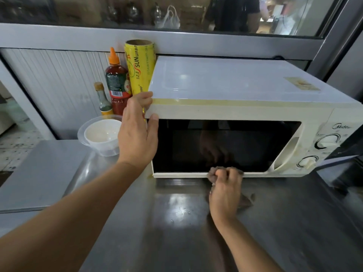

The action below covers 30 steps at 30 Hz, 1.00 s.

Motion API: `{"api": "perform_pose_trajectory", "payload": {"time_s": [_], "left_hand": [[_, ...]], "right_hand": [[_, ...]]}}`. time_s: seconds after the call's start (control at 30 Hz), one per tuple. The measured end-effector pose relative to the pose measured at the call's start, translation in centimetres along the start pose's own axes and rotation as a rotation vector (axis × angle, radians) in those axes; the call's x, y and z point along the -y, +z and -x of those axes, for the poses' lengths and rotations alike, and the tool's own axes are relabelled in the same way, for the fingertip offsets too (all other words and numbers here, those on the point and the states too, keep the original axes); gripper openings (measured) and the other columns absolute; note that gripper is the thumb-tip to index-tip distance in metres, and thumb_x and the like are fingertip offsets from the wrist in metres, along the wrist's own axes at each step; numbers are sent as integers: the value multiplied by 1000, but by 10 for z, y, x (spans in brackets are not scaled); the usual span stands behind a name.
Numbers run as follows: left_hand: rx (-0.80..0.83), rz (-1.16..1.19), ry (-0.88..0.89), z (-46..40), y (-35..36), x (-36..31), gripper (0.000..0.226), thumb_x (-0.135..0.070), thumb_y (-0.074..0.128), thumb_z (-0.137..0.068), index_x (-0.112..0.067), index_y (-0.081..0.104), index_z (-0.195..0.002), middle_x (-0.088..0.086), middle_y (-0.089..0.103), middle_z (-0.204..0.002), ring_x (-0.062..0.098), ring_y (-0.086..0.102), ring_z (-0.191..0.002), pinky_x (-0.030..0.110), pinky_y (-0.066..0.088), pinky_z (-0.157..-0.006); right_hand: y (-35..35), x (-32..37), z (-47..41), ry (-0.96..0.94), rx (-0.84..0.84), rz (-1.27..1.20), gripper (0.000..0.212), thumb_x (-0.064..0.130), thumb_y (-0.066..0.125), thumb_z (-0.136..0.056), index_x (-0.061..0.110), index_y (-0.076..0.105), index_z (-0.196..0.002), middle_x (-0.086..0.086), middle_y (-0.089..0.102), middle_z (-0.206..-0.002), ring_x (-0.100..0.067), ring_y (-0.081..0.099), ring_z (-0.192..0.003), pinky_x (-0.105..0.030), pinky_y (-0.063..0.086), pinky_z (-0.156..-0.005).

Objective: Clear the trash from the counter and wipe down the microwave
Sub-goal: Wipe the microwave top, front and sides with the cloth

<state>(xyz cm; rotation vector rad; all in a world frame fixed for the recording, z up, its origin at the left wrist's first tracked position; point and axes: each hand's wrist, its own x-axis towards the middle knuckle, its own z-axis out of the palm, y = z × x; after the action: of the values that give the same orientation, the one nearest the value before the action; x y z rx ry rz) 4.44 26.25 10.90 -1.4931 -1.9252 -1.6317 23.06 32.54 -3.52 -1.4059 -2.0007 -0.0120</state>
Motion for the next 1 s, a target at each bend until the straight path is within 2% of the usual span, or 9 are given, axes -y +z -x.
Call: {"api": "perform_pose_trajectory", "payload": {"time_s": [0.13, 0.23, 0.37, 0.5, 0.63, 0.7, 0.77, 0.83, 1.0], "left_hand": [[49, -5, -11, -2, -7, -3, 24, -7, 50, -92, -11, 45, -116, -12, 45, -132, 6, 48, -104, 31, 46, -87], [114, -26, -39, -5, -14, -5, 29, -9, 51, -93, -17, 43, -119, -24, 40, -127, 7, 49, -106, 37, 49, -91], [302, -60, -88, -6, -36, -12, 47, -8, 46, -94, -28, 35, -134, -21, 42, -137, 10, 50, -115, 38, 47, -95], [430, -135, -164, -1, -65, -22, 61, -8, 46, -93, -32, 25, -144, -4, 51, -135, 20, 56, -111, 41, 47, -93], [440, -123, -399, 13, -93, -21, 56, -8, 50, -90, -28, 34, -141, 3, 54, -130, 23, 58, -107, 43, 47, -95], [488, -144, -464, 22, -111, -23, 51, -9, 52, -90, -24, 39, -137, 3, 52, -134, 24, 55, -111, 38, 46, -95], [509, -125, -533, 31, -127, -26, 50, -10, 54, -90, -22, 39, -136, 2, 51, -134, 20, 54, -107, 23, 44, -82], [511, -85, -617, 43, -144, -32, 49, -11, 56, -89, -21, 41, -134, 2, 53, -129, 17, 54, -101, 17, 43, -68], [481, -86, -703, 71, -183, -51, 45, -14, 57, -90, -20, 44, -133, 2, 54, -122, 19, 54, -101, 27, 46, -75]], "right_hand": [[-4, 23, 3, -48, 157, -94, 40, -8, 80, -51, 9, 62, -83, -13, 57, -92, -31, 58, -89, -29, 53, -57], [-4, 36, 5, -158, 362, -121, 17, 2, 61, -82, 13, 63, -94, -12, 52, -100, -25, 50, -87, -30, 44, -68], [-22, 60, -1, -69, 407, -326, 21, 22, 45, -94, 26, 53, -74, -12, 53, -85, -23, 53, -63, -23, 45, -46], [-77, 86, -10, -169, 422, -335, 16, 6, 44, -95, 22, 48, -93, 14, 41, -80, 14, 53, -66, -9, 42, -50], [-107, 98, -13, -221, 445, -256, 9, 12, 51, -90, 20, 55, -92, -11, 51, -98, -16, 53, -67, -22, 40, -51], [-127, 110, -12, -275, 495, -145, 21, 11, 51, -90, 19, 55, -109, -4, 44, -112, -18, 51, -93, -12, 39, -61], [-148, 121, -10, -234, 486, -80, 29, 14, 50, -91, 19, 50, -119, -1, 39, -122, -20, 49, -107, -20, 42, -69], [-161, 129, -2, -274, 461, -90, 31, 15, 52, -89, 18, 49, -120, -3, 39, -122, -23, 50, -108, -30, 42, -70], [-189, 151, 15, -330, 466, -147, 29, 17, 53, -89, 16, 50, -117, -5, 42, -119, -25, 52, -102, -28, 37, -66]]}}
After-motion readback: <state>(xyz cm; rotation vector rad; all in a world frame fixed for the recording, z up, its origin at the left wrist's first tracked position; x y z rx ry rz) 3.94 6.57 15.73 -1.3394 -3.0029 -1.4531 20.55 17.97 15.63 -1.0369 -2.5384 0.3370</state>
